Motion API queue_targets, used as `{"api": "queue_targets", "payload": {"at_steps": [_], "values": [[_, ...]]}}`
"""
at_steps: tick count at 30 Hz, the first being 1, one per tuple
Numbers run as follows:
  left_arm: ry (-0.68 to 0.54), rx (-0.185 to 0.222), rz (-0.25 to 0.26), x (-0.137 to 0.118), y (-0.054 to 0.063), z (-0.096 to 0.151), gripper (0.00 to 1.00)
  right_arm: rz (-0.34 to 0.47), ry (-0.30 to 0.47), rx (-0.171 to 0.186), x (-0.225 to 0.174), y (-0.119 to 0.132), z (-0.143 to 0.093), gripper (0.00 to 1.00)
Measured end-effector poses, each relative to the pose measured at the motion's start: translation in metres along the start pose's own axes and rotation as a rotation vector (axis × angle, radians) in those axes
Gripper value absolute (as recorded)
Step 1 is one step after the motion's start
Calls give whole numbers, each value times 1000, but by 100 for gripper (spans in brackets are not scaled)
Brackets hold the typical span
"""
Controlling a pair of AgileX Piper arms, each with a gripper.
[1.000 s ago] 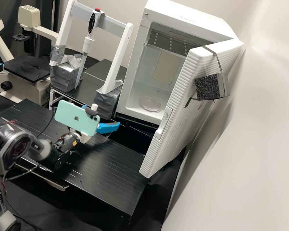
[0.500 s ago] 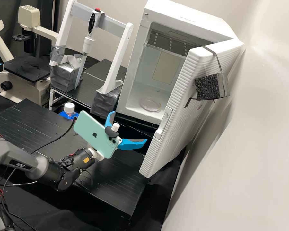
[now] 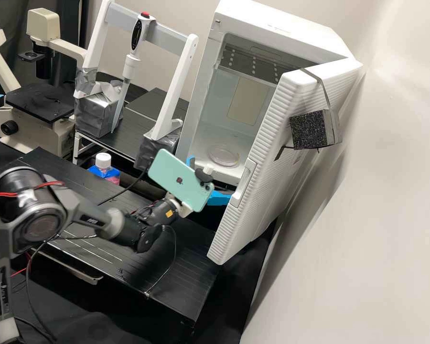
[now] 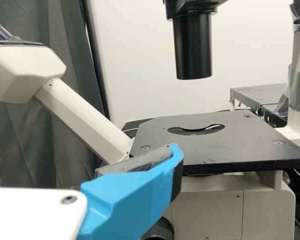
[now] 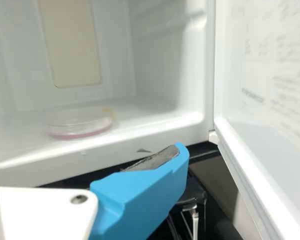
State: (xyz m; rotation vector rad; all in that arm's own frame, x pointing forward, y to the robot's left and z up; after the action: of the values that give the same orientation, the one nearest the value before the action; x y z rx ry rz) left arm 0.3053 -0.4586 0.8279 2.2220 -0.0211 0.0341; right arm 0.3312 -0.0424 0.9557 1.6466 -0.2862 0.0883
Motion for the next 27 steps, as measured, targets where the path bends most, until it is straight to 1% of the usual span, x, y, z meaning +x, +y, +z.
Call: {"api": "queue_targets", "payload": {"at_steps": [5,10,12,15,16,18,19,20,24,27], "values": [[0,0,0,0,0,0,100,0,-17,-9,28,6,0,100],[0,0,0,0,0,0,100,23,-1,-21,49,17,-6,100],[0,0,0,0,0,0,100,37,23,-8,60,21,-10,100],[0,0,0,0,0,0,100,40,44,-2,73,21,-13,100],[0,0,0,0,0,0,100,30,45,3,77,19,-14,100],[0,0,0,0,0,0,100,14,48,-6,83,17,-16,100],[0,0,0,0,0,0,100,2,51,-5,88,14,-17,100],[0,0,0,0,0,0,100,3,56,-4,91,15,-19,100],[0,0,0,0,0,0,100,-44,37,-29,109,4,-22,100],[0,0,0,0,0,0,100,-60,33,-33,116,-2,-23,100]]}}
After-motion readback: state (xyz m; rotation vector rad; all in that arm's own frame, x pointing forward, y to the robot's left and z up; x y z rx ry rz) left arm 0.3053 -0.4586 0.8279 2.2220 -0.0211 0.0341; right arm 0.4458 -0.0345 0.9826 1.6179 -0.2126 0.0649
